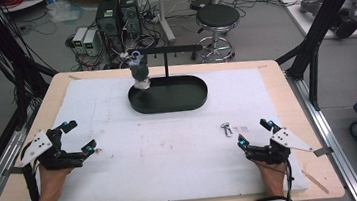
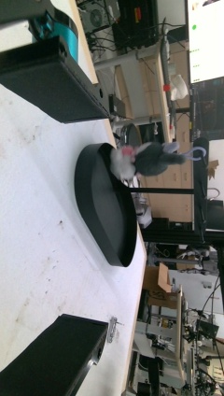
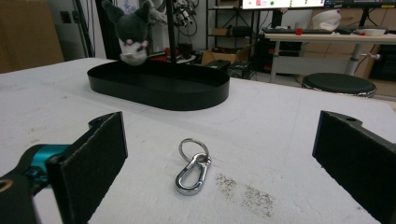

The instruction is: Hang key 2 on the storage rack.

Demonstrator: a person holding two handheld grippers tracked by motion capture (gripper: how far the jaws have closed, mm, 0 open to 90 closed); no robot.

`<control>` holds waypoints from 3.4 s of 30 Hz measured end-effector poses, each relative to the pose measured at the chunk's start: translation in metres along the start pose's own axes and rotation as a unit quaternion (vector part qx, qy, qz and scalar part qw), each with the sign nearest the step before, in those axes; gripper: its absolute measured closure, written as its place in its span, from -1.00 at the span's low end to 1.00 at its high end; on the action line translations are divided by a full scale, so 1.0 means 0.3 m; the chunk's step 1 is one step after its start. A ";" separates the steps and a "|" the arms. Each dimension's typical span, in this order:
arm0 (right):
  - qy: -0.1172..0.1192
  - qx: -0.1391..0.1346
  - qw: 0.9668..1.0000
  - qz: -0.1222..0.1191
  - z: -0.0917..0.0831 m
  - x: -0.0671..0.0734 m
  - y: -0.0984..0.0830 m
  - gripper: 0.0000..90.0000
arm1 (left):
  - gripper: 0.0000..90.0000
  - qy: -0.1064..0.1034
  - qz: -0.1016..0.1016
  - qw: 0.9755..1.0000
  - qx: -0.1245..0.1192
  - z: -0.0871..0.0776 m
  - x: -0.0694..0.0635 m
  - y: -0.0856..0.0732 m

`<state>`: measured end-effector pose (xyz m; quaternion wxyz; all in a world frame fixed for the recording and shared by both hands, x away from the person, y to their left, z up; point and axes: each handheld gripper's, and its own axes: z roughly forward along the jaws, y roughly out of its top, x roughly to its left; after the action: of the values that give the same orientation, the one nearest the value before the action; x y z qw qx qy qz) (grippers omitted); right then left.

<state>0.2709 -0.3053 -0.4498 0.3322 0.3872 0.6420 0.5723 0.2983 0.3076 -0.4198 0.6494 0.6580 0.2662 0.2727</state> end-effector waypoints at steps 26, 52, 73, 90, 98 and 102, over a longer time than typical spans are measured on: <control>0.119 0.134 0.981 -0.079 0.091 -0.052 0.212 -0.95 | -0.96 0.002 -0.011 1.000 0.000 0.008 0.002 -0.053; 0.262 0.290 0.902 -0.184 0.302 -0.121 0.343 -0.94 | -0.96 0.003 -0.014 1.000 -0.001 0.008 0.000 -0.070; 0.281 0.360 0.862 -0.218 0.409 -0.118 0.274 -0.85 | -0.96 0.008 -0.017 1.000 -0.002 0.008 -0.008 -0.097; 0.303 0.383 0.845 -0.219 0.450 -0.112 0.234 -0.32 | -0.96 0.003 -0.018 1.000 0.002 0.011 -0.012 -0.106; 0.304 0.394 0.836 -0.229 0.458 -0.120 0.223 -0.04 | -0.96 0.004 -0.013 1.000 0.002 0.010 -0.015 -0.107; 0.307 0.397 0.833 -0.233 0.462 -0.119 0.221 0.07 | -0.96 0.003 -0.009 1.000 0.003 0.011 -0.018 -0.107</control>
<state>0.4162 -0.2676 -0.4019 0.0595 0.1289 0.9542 0.2633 0.2971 0.3020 -0.4520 0.6492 0.6567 0.2749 0.2678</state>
